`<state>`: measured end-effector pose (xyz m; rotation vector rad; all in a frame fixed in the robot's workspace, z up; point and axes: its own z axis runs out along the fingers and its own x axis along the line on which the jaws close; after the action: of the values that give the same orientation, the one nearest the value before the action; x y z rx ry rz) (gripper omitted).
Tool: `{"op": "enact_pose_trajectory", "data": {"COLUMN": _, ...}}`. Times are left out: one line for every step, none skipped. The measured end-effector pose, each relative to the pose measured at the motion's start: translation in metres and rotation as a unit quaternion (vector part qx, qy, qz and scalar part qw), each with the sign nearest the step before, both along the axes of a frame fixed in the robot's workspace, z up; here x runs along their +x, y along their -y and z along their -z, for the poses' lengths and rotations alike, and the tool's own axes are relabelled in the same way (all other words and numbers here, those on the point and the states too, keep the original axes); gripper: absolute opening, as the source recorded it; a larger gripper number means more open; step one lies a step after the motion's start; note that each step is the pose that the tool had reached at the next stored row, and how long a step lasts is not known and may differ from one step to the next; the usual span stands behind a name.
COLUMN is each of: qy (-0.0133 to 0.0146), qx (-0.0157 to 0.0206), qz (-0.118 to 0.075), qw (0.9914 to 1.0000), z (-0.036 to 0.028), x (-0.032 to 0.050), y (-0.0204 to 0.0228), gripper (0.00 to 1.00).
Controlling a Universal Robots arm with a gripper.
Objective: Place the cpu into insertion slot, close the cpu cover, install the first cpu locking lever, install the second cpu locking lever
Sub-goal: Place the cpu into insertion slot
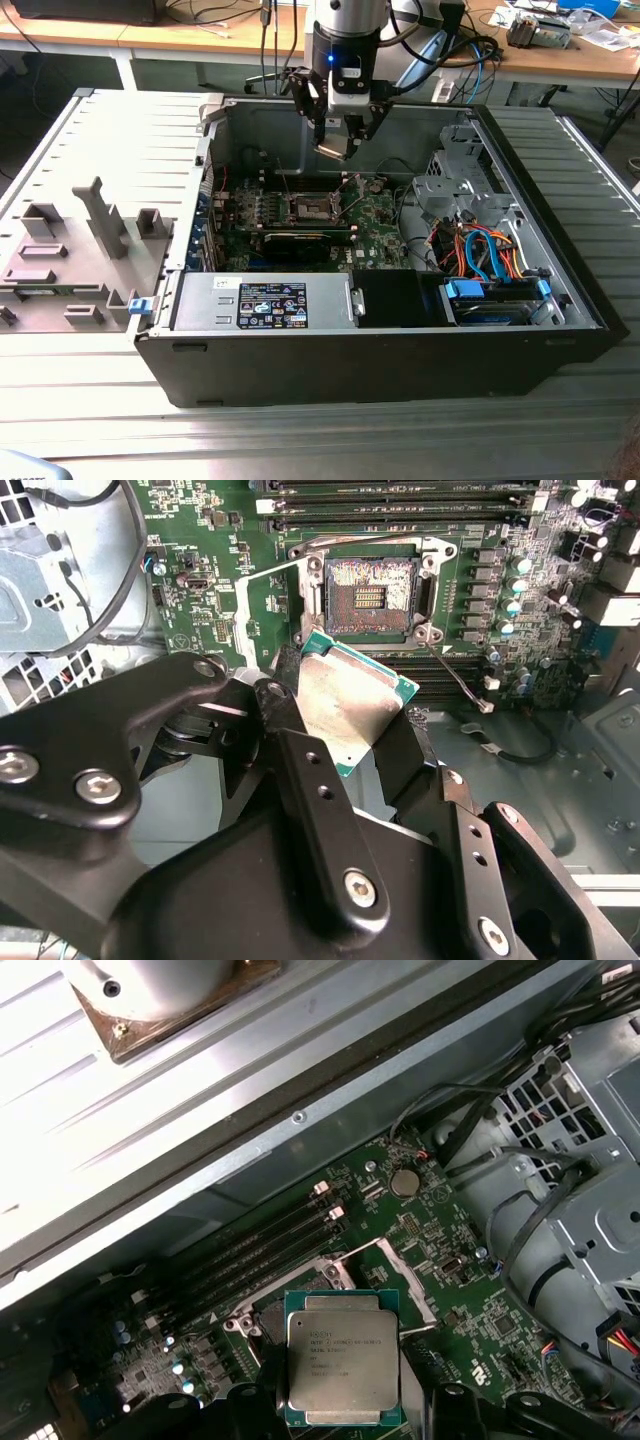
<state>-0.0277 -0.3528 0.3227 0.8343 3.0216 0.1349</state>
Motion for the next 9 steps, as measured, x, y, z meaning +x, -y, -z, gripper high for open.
{"op": "enact_pose_trajectory", "data": {"qy": 0.0, "qx": 0.0, "qz": 0.0, "qw": 1.0, "z": 0.0, "x": 0.0, "y": 0.0, "gripper": 0.54}}
{"op": "enact_pose_trajectory", "data": {"qy": 0.0, "qx": 0.0, "qz": 0.001, "qw": 1.0, "z": 0.0001, "x": 0.0, "y": 0.0, "gripper": 0.54}}
{"op": "enact_pose_trajectory", "data": {"qy": 0.0, "qx": 0.0, "qz": 0.001, "qw": 1.0, "z": 0.0001, "x": 0.0, "y": 0.0, "gripper": 0.54}}
{"op": "enact_pose_trajectory", "data": {"qy": 0.0, "qx": 0.0, "qz": 0.002, "qw": 1.0, "z": 0.0001, "x": 0.0, "y": 0.0, "gripper": 0.54}}
{"op": "enact_pose_trajectory", "data": {"qy": 0.0, "qx": 0.0, "qz": 0.002, "qw": 1.0, "z": 0.0001, "x": 0.0, "y": 0.0, "gripper": 0.54}}
{"op": "enact_pose_trajectory", "data": {"qy": 0.0, "qx": 0.0, "qz": 0.003, "qw": 1.0, "z": 0.0001, "x": 0.0, "y": 0.0, "gripper": 0.54}}
{"op": "enact_pose_trajectory", "data": {"qy": 0.0, "qx": 0.0, "qz": 0.003, "qw": 1.0, "z": 0.0002, "x": 0.0, "y": 0.0, "gripper": 0.54}}
{"op": "enact_pose_trajectory", "data": {"qy": 0.0, "qx": 0.0, "qz": 0.004, "qw": 0.99999, "z": 0.0002, "x": 0.0, "y": 0.0, "gripper": 0.54}}
{"op": "enact_pose_trajectory", "data": {"qy": 0.0, "qx": 0.0, "qz": 0.004, "qw": 0.99999, "z": 0.0002, "x": 0.0, "y": 0.0, "gripper": 0.54}}
